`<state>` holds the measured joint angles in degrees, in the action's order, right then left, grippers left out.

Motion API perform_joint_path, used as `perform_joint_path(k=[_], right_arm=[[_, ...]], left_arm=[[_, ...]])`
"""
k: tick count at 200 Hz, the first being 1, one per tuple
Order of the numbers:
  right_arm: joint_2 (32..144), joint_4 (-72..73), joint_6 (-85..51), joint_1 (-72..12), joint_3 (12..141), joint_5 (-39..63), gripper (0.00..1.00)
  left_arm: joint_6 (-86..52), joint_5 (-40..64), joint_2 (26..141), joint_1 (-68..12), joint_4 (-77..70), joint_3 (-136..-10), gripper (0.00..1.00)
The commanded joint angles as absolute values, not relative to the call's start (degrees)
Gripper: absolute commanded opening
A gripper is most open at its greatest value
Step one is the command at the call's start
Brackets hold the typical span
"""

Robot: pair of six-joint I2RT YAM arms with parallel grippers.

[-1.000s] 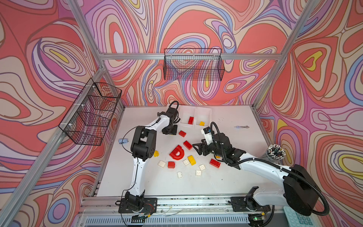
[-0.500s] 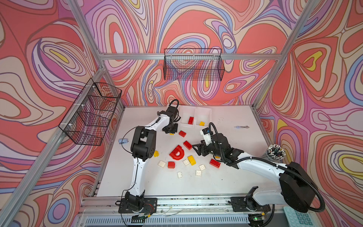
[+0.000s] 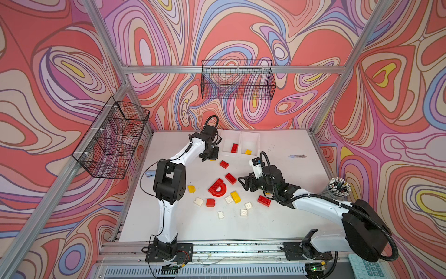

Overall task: Sort the legos into containers by color
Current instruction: Pick up the lego from the top-center of the table, then place the lego in the container.

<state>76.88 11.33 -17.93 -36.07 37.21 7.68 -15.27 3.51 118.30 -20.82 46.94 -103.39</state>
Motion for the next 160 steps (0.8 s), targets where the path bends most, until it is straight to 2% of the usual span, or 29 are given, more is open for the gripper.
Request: perform_joint_path(k=[1,74,160], right_arm=[[74.7,13.4,-20.8,-33.9,35.8,5.5,0.82],[68.9,10.0,-23.1,-31.4,33.4,4.9,0.82],[54.1,2.7,-22.1,-31.3,32.6,1.6,0.81]], left_arm=[[-16.0,5.5,115.3,-22.7,49.2,-104.7,0.22],[-20.5,11.6,117.3,-27.2,46.4,-114.3,0.22],[-26.4,19.8,129.2,-30.5,35.8,-124.6,0.22]])
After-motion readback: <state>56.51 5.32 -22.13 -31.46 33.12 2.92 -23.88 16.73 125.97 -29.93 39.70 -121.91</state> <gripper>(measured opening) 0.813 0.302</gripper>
